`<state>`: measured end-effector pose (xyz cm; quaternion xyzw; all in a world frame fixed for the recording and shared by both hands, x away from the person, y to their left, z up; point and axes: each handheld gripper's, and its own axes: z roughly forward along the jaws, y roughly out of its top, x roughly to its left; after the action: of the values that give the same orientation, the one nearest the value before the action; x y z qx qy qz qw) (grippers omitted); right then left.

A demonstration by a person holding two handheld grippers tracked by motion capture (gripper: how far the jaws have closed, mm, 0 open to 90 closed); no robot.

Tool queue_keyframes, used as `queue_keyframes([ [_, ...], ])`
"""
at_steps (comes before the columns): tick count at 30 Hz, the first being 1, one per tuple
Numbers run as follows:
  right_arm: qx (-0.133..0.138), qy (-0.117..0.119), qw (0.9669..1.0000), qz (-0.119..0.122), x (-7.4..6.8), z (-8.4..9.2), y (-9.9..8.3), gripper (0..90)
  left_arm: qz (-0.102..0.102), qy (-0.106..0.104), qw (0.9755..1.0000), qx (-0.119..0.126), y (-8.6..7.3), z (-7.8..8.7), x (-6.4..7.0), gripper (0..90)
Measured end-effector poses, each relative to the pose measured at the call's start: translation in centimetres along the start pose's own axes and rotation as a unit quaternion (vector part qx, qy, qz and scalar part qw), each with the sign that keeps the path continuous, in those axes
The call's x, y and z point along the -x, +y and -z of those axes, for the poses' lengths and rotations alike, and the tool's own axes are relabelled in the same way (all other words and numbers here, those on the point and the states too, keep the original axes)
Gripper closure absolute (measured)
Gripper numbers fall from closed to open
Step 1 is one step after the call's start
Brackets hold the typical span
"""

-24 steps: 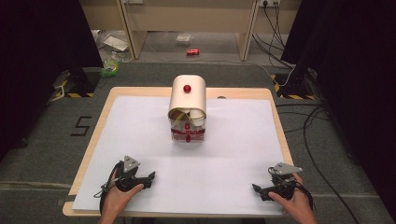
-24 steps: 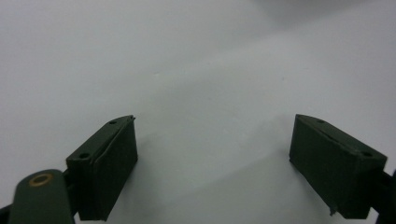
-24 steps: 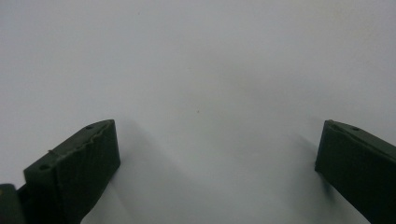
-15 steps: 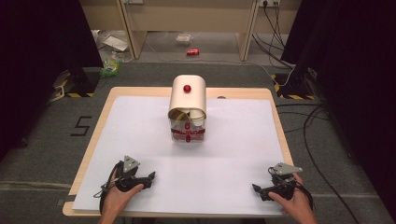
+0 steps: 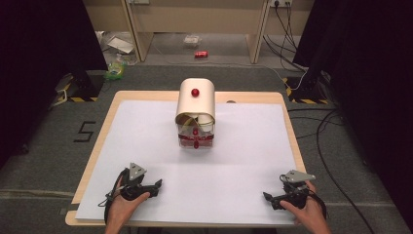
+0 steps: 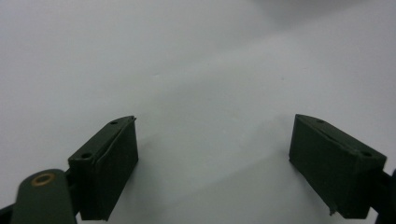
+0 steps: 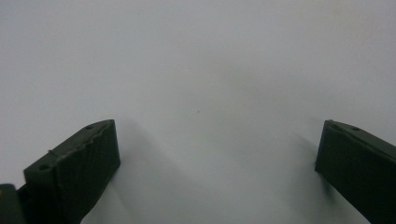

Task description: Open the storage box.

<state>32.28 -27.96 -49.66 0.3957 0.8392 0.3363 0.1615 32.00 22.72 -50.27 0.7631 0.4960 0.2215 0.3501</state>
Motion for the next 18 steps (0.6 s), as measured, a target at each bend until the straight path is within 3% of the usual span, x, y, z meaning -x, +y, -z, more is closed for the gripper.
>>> queue_keyframes([
  [3,0.0,0.0,1.0,0.0,0.0,0.0,0.0,0.2,-0.019,0.008,0.9996,0.021,-0.1,0.3,0.5,17.2],
  [6,0.0,0.0,1.0,0.0,0.0,0.0,0.0,0.2,-0.006,0.007,0.9989,0.046,0.2,0.4,1.1,16.5],
  [10,0.0,0.0,1.0,0.0,0.0,0.0,0.0,0.2,-0.006,0.015,0.997,0.076,0.6,0.7,2.0,17.4],
  [14,0.0,0.0,1.0,0.0,0.0,0.0,0.0,0.2,0.004,0.007,0.9962,0.087,1.0,0.6,2.5,16.5],
  [18,0.0,0.0,1.0,0.0,0.0,0.0,0.0,0.2,-0.002,0.002,0.9953,0.097,1.7,0.3,3.3,15.7],
])
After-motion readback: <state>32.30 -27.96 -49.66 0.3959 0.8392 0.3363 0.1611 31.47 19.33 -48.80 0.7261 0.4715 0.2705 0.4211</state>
